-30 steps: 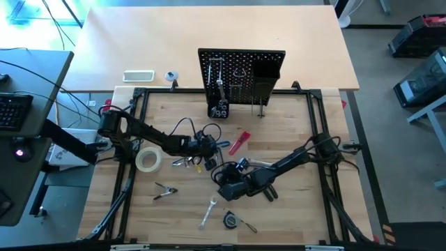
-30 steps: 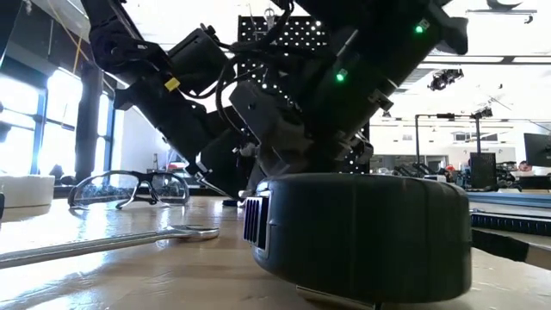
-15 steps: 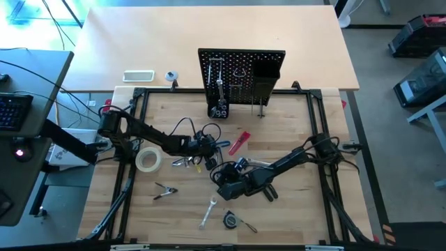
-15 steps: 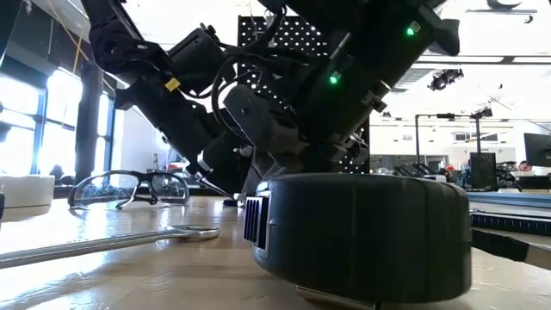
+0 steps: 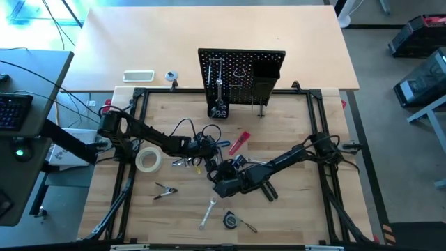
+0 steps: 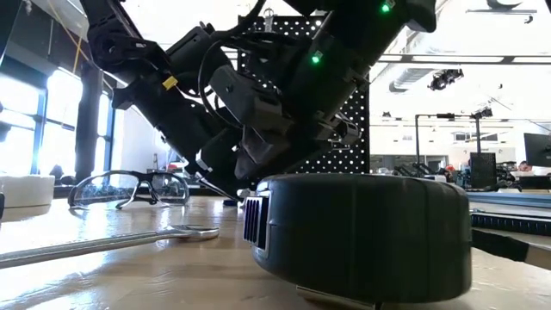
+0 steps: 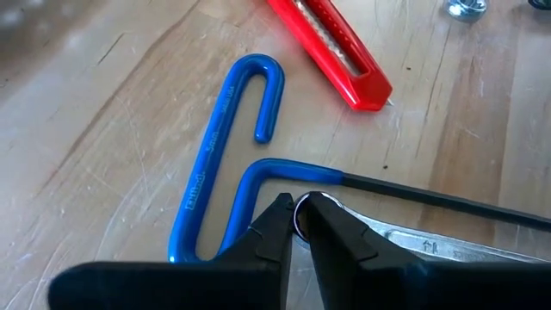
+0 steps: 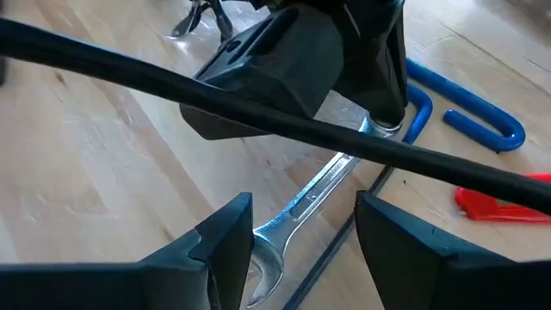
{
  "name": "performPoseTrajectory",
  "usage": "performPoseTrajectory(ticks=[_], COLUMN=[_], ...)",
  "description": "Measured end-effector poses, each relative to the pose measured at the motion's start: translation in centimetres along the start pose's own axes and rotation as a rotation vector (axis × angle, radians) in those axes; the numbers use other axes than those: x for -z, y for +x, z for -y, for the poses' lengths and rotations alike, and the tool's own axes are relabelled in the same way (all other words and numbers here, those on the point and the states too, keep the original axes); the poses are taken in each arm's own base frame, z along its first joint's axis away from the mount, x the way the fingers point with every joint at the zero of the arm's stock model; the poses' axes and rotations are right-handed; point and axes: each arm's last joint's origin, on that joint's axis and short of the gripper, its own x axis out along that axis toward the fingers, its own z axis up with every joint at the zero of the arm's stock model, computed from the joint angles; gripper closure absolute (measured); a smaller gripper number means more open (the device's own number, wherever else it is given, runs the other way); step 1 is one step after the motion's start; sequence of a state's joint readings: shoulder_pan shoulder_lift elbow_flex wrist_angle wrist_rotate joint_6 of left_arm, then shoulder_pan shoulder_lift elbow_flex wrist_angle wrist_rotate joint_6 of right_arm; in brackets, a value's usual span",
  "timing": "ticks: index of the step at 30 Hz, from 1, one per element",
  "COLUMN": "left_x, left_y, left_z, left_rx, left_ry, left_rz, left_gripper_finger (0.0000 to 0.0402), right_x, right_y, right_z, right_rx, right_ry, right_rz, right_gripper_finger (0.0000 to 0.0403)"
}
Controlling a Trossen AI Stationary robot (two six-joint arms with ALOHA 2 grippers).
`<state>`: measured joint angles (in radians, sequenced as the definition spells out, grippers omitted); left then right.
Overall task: Hang tools onto peg board
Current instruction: Hang the bottom left wrench onto the peg board
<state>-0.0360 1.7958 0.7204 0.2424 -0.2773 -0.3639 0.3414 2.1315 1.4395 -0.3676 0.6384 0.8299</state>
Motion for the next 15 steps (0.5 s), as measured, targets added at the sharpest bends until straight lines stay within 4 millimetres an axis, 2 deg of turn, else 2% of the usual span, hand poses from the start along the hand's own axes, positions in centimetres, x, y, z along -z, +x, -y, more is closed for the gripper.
performPoseTrajectory(ticks=[6, 15], left_x=[0.0, -0.1], left_y=[0.0, 0.0], left_z=[0.0, 0.0], left_rx=[0.004, 0.009], left_ry=[0.05, 0.236], left_rz=[-0.001, 0.001], left_gripper_finger=[0.0371, 0.0371], right_x=[0.3, 1.8], right_y=[-0.2, -1.0], right_z=[-0.1, 0.1], right_rx=[0.002, 0.06], right_ry=[-0.057, -0.131], right_rz=[-0.011, -0.067], right_gripper_finger=[0.0206, 0.0206])
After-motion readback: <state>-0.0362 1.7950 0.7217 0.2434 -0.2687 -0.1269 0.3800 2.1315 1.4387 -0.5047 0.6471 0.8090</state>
